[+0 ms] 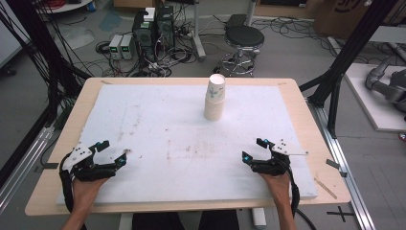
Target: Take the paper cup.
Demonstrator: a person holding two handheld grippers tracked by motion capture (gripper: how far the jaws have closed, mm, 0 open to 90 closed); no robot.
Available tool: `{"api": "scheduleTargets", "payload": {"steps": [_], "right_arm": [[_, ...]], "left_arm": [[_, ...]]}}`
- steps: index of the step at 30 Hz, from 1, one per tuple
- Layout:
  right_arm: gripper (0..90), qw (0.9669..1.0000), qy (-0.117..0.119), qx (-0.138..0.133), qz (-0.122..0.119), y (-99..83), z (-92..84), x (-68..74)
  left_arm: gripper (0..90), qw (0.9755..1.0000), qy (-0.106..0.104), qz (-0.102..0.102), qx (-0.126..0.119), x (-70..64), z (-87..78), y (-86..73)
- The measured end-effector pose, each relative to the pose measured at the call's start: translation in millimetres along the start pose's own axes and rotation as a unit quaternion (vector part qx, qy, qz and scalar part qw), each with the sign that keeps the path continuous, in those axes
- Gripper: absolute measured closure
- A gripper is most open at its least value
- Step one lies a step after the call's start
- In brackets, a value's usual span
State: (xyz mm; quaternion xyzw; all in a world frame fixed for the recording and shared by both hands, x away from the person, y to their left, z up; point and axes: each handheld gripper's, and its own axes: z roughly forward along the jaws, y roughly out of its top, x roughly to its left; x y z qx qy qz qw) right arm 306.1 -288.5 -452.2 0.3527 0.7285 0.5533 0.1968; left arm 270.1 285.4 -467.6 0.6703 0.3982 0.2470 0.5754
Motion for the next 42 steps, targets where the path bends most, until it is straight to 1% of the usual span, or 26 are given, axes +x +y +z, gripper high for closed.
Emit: {"api": "scheduleTargets", "payload": {"steps": [9, 13, 16, 21, 22, 25, 28, 29, 30, 31, 32, 34, 35, 36, 38, 39, 40, 41, 42], "right_arm": [[14.6, 1.0000, 0.005, 0.005, 0.006, 0.5, 1.0, -1.4], [14.6, 1.0000, 0.003, 0.006, 0.003, 0.5, 1.0, -1.0], [14.6, 1.0000, 0.005, 0.006, -0.003, 0.5, 1.0, 0.1], [14.6, 1.0000, 0.006, 0.006, -0.004, 0.8, 1.5, -0.7], [14.6, 1.0000, 0.006, 0.008, 0.000, 0.8, 0.9, -0.3], [14.6, 1.0000, 0.006, 0.000, 0.002, 0.5, -0.1, -1.1], [14.6, 0.9998, 0.011, -0.002, 0.014, 1.1, -0.9, -3.9], [14.6, 0.9998, 0.011, -0.002, 0.014, 1.1, -0.9, -3.9], [14.6, 0.9999, 0.008, 0.007, 0.010, 2.5, -1.8, -5.6], [14.6, 0.9999, 0.006, 0.008, 0.007, 3.9, -2.6, -7.0], [14.6, 0.9999, 0.006, 0.006, 0.012, 5.6, -4.3, -7.4], [14.6, 0.9999, 0.006, -0.001, 0.013, 11.9, -6.8, -9.0], [14.6, 0.9999, 0.006, -0.001, 0.013, 11.9, -6.8, -9.0], [14.6, 0.9999, 0.007, -0.006, 0.011, 20.7, -9.0, -8.6], [14.6, 0.9999, 0.012, -0.005, 0.003, 31.6, -9.3, -8.4], [14.6, 0.9999, 0.012, -0.005, 0.003, 31.6, -9.3, -8.4], [14.6, 0.9999, 0.014, 0.001, -0.003, 44.1, -8.7, -7.7], [14.6, 0.9999, 0.014, 0.001, -0.003, 44.1, -8.7, -7.7], [14.6, 0.9997, 0.018, 0.000, -0.014, 57.0, -7.0, -7.4]], "left_arm": [[9.6, 1.0000, -0.002, -0.006, -0.001, 1.2, -0.2, 0.0], [9.6, 1.0000, 0.002, -0.003, -0.004, 0.3, -0.6, -0.3], [9.6, 1.0000, -0.001, -0.007, 0.000, 1.4, -0.1, 0.1], [9.6, 1.0000, -0.002, -0.008, -0.002, 1.7, -0.6, -0.1], [9.6, 1.0000, -0.002, -0.007, -0.001, 1.3, -0.2, -0.1], [9.6, 1.0000, -0.002, -0.006, -0.002, 1.0, -0.3, -0.1], [9.6, 1.0000, -0.002, -0.006, -0.002, 1.0, -0.1, -0.1], [9.6, 1.0000, -0.002, -0.006, -0.002, 1.0, -0.1, -0.1], [9.6, 1.0000, -0.002, -0.006, 0.000, 1.5, -0.2, 0.1], [9.6, 1.0000, -0.002, -0.006, 0.001, 1.6, -0.2, 0.2], [9.6, 1.0000, -0.003, -0.007, 0.001, 1.7, 0.2, 0.2], [9.6, 1.0000, -0.002, -0.009, 0.003, 1.9, 0.6, 0.3], [9.6, 1.0000, -0.002, -0.009, 0.003, 1.9, 0.6, 0.3], [9.6, 0.9999, -0.004, -0.013, 0.005, 2.4, 1.0, 0.5], [9.6, 0.9998, -0.004, -0.017, 0.007, 3.8, 1.3, 0.7], [9.6, 0.9998, -0.004, -0.017, 0.007, 3.8, 1.3, 0.7], [9.6, 0.9997, -0.005, -0.021, 0.009, 4.7, 1.3, 0.8], [9.6, 0.9997, -0.005, -0.021, 0.009, 4.7, 1.3, 0.8], [9.6, 0.9997, -0.005, -0.021, 0.009, 4.8, 1.3, 0.8]]}}
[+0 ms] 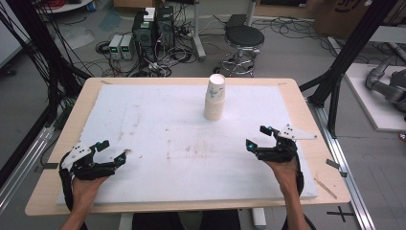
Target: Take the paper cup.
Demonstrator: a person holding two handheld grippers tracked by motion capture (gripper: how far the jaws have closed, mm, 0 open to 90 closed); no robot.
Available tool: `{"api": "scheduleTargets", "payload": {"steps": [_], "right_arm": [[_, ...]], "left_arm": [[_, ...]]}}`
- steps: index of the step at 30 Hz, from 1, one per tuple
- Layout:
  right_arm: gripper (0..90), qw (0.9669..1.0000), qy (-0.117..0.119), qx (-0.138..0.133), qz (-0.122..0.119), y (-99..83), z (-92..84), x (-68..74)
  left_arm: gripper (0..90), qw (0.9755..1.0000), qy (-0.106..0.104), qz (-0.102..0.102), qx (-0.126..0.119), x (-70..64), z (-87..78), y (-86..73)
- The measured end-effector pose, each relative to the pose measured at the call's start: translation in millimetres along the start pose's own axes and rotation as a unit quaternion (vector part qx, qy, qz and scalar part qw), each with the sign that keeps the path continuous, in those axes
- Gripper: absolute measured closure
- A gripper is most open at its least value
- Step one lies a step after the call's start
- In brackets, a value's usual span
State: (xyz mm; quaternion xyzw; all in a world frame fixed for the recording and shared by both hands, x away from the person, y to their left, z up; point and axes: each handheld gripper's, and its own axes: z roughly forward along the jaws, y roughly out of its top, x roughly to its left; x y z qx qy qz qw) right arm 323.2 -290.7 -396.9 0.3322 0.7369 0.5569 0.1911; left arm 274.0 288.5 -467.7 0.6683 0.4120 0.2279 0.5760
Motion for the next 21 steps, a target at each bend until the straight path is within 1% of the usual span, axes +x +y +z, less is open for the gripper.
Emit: {"api": "scheduleTargets", "payload": {"steps": [4, 5, 6, 8, 9, 10, 11, 13, 19, 21], "right_arm": [[14.6, 0.9999, 0.009, 0.001, -0.007, 25.1, 3.1, -0.6], [14.6, 0.9999, 0.009, 0.001, -0.007, 25.1, 3.1, -0.6], [14.6, 0.9999, 0.012, -0.001, -0.011, 37.7, 5.0, -2.9], [14.6, 0.9997, 0.016, 0.003, -0.016, 51.3, 6.5, -6.1], [14.6, 0.9997, 0.016, 0.003, -0.016, 51.3, 6.5, -6.1], [14.6, 0.9997, 0.015, 0.005, -0.019, 58.2, 7.2, -8.3], [14.6, 0.9996, 0.019, 0.009, -0.022, 72.1, 8.1, -13.9], [14.6, 0.9995, 0.019, 0.011, -0.024, 85.9, 9.0, -19.7], [14.7, 0.9987, 0.022, 0.025, -0.037, 121.6, 18.7, -34.5], [14.7, 0.9982, 0.029, 0.032, -0.042, 131.2, 24.7, -38.7]], "left_arm": [[9.6, 1.0000, 0.002, 0.003, -0.002, -1.1, 0.4, -0.1], [9.6, 1.0000, 0.002, 0.003, -0.002, -1.1, 0.4, -0.1], [9.6, 1.0000, 0.002, 0.004, 0.001, -1.6, 0.5, 0.0], [9.6, 1.0000, 0.004, 0.008, 0.003, -2.1, 1.3, 0.2], [9.6, 1.0000, 0.004, 0.008, 0.003, -2.1, 1.3, 0.2], [9.6, 1.0000, 0.004, 0.008, 0.004, -2.2, 1.3, 0.2], [9.6, 1.0000, 0.004, 0.007, 0.004, -2.0, 1.4, 0.3], [9.6, 1.0000, 0.004, 0.007, 0.005, -2.0, 1.4, 0.3], [9.6, 0.9999, 0.005, 0.009, 0.007, -2.7, 2.0, 0.5], [9.6, 0.9999, 0.005, 0.010, 0.008, -2.7, 2.0, 0.5]]}}
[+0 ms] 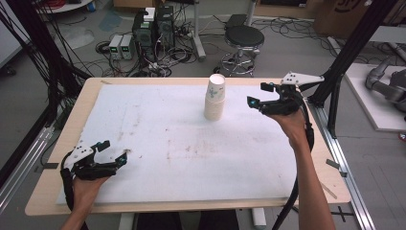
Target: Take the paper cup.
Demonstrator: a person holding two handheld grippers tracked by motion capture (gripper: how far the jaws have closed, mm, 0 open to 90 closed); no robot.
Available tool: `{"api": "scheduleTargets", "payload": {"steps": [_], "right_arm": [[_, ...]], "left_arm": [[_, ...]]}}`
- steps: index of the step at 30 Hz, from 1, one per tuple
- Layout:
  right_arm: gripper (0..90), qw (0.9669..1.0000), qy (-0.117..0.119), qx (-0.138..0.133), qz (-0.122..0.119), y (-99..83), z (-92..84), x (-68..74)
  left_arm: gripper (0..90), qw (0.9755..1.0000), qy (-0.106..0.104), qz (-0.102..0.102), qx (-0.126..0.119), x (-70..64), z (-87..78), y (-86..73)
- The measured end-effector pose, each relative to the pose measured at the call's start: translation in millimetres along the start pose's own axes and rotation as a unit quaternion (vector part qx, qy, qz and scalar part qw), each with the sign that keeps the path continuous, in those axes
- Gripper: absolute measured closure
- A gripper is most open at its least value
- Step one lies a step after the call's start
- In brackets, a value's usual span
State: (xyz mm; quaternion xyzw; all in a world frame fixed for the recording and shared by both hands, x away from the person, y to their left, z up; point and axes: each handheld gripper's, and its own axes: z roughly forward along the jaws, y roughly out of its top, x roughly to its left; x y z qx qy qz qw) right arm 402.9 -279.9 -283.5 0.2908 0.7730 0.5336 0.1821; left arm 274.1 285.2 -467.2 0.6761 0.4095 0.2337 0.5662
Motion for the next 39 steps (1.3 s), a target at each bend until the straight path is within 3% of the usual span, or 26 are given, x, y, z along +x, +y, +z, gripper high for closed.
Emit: {"api": "scheduleTargets", "payload": {"steps": [6, 11, 20, 26, 31, 32, 39], "right_arm": [[14.8, 0.9998, 0.017, 0.009, -0.002, 20.4, 12.7, -13.3], [14.9, 0.9990, 0.028, 0.034, -0.006, 38.3, 26.2, -28.3], [15.2, 0.9956, 0.047, 0.077, -0.026, 62.4, 50.5, -37.7], [15.7, 0.9910, 0.056, 0.115, -0.040, 76.4, 72.3, -42.6], [17.6, 0.9829, 0.070, 0.159, -0.061, 85.7, 92.0, -43.3], [17.6, 0.9829, 0.070, 0.159, -0.061, 85.7, 92.0, -43.3], [18.2, 0.9747, 0.088, 0.190, -0.079, 90.9, 113.7, -43.3]], "left_arm": [[9.6, 1.0000, -0.001, 0.002, 0.002, -0.4, 0.8, 0.2], [9.6, 0.9999, -0.002, 0.007, 0.007, -1.3, 1.5, 0.5], [9.6, 1.0000, -0.002, 0.007, 0.006, -1.3, 1.4, 0.5], [9.6, 0.9999, -0.002, 0.011, 0.008, -1.8, 1.4, 0.6], [9.6, 0.9999, -0.001, 0.011, 0.007, -1.9, 1.7, 0.5], [9.6, 0.9999, -0.001, 0.011, 0.007, -1.9, 1.7, 0.5], [9.6, 0.9999, 0.001, 0.013, 0.008, -2.5, 1.7, 0.5]]}}
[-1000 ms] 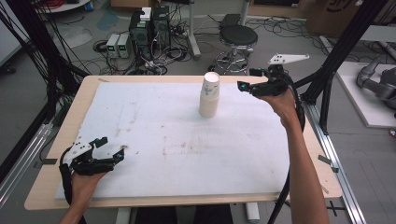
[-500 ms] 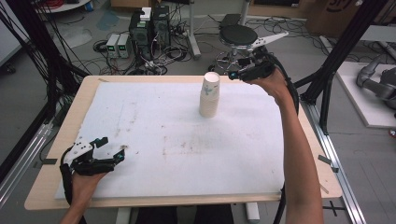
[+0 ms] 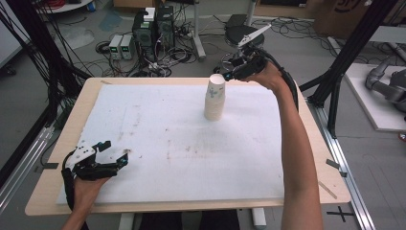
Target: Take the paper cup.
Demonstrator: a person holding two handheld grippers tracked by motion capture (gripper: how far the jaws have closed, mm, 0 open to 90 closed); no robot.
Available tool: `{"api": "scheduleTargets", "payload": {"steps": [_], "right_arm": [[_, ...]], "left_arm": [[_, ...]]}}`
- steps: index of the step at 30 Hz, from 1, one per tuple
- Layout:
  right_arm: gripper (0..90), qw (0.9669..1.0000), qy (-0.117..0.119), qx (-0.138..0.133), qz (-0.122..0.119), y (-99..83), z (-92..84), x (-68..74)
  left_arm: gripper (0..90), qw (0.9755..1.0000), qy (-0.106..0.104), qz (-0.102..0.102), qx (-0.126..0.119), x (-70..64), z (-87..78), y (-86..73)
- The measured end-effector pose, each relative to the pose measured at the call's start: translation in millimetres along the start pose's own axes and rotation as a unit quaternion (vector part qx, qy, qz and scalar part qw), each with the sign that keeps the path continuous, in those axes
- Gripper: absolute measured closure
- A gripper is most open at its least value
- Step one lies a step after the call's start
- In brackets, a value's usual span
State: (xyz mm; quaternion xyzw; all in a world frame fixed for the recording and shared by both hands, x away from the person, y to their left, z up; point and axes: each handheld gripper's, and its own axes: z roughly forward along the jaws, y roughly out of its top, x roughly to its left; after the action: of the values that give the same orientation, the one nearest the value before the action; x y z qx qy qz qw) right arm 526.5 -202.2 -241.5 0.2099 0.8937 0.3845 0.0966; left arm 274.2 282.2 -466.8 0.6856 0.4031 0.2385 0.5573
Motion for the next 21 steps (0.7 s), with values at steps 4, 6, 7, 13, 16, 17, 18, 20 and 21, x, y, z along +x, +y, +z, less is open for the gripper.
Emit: {"api": "scheduleTargets", "payload": {"steps": [4, 6, 7, 13, 16, 17, 18, 20, 21], "right_arm": [[18.2, 0.9998, 0.008, 0.014, -0.006, 3.8, 11.3, -2.4], [18.1, 0.9997, 0.008, 0.021, -0.005, 4.3, 17.7, -2.7], [18.1, 0.9997, 0.008, 0.021, -0.005, 4.3, 17.7, -2.7], [16.2, 0.9988, 0.014, 0.045, -0.010, 4.2, 37.5, -1.3], [16.2, 0.9982, 0.013, 0.057, -0.011, 4.0, 44.1, -0.2], [16.2, 0.9980, 0.012, 0.061, -0.013, 4.1, 45.8, 0.0], [16.3, 0.9979, 0.011, 0.063, -0.013, 4.2, 47.3, 0.3], [16.3, 0.9976, 0.014, 0.067, -0.015, 4.4, 50.0, 1.2], [16.3, 0.9975, 0.014, 0.068, -0.014, 4.5, 51.1, 1.6]], "left_arm": [[9.6, 1.0000, 0.001, 0.001, 0.001, -0.4, 0.3, 0.1], [9.6, 1.0000, 0.001, 0.002, 0.001, -0.2, 0.2, 0.1], [9.6, 1.0000, 0.001, 0.002, 0.001, -0.2, 0.2, 0.1], [9.6, 1.0000, 0.000, 0.000, 0.002, -0.1, 0.1, 0.1], [9.6, 1.0000, -0.001, 0.001, 0.001, -0.2, 0.2, 0.1], [9.6, 1.0000, -0.001, 0.001, 0.001, -0.1, 0.2, 0.1], [9.6, 1.0000, -0.001, 0.001, 0.001, 0.0, 0.1, 0.1], [9.6, 1.0000, -0.002, 0.000, 0.001, 0.0, 0.2, 0.1], [9.6, 1.0000, -0.002, 0.001, 0.002, 0.1, 0.0, 0.2]]}}
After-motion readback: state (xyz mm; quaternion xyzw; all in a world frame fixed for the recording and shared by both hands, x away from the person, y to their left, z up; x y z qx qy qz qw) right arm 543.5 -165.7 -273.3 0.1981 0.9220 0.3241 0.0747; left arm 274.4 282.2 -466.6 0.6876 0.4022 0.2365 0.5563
